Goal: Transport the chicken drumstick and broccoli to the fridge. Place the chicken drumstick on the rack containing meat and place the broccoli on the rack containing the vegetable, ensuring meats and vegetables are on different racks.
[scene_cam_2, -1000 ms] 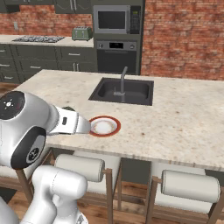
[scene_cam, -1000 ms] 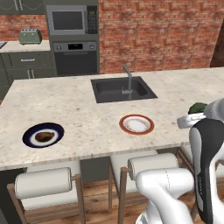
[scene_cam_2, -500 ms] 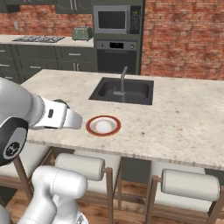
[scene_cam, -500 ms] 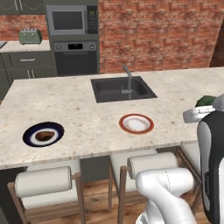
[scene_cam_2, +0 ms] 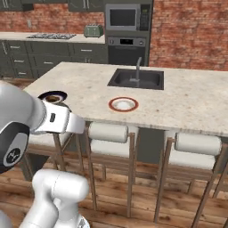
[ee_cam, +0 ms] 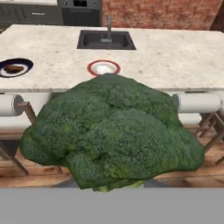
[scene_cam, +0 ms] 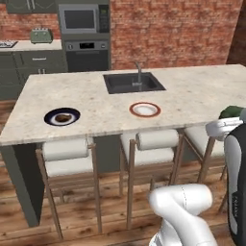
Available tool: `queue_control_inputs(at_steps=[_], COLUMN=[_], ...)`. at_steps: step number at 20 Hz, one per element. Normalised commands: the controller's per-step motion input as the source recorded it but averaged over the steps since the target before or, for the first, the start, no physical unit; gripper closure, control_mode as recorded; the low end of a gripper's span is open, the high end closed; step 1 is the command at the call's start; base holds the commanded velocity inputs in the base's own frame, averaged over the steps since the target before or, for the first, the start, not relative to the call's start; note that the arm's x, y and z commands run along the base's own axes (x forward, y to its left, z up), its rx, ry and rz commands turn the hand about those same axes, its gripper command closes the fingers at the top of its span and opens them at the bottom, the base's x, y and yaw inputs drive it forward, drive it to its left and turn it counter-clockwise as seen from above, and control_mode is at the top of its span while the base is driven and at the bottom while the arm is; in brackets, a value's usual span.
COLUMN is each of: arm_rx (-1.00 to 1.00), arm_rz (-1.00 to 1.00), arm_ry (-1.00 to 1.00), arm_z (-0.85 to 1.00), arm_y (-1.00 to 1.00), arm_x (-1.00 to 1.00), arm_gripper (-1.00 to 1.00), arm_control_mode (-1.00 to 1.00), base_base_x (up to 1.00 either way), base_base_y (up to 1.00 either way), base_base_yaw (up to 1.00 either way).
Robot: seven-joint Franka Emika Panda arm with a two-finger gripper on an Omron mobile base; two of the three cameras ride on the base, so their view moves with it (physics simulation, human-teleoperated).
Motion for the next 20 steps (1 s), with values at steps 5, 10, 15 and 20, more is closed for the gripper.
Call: queue_control_inputs(at_steps=[5, 10, 15, 20], arm_rx=[0.0, 0.0, 0.0, 0.0], arm_rz=[0.0, 0.0, 0.0, 0.0], arm_ry=[0.0, 0.0, 0.0, 0.0], arm_z=[0.0, 0.0, 0.0, 0.0], arm_y=[0.0, 0.0, 0.0, 0.0], arm_x=[0.0, 0.0, 0.0, 0.0], arm_gripper=[1.0, 1.0, 1.0, 1.0], arm_control_mode=[1.0, 1.0, 1.0, 1.0], base_base_x=[-0.23, 0.0, 0.03, 0.47], base_base_y=[1.0, 0.31, 0.0, 0.01], base_base_yaw=[0.39, 0.96, 1.0, 0.94])
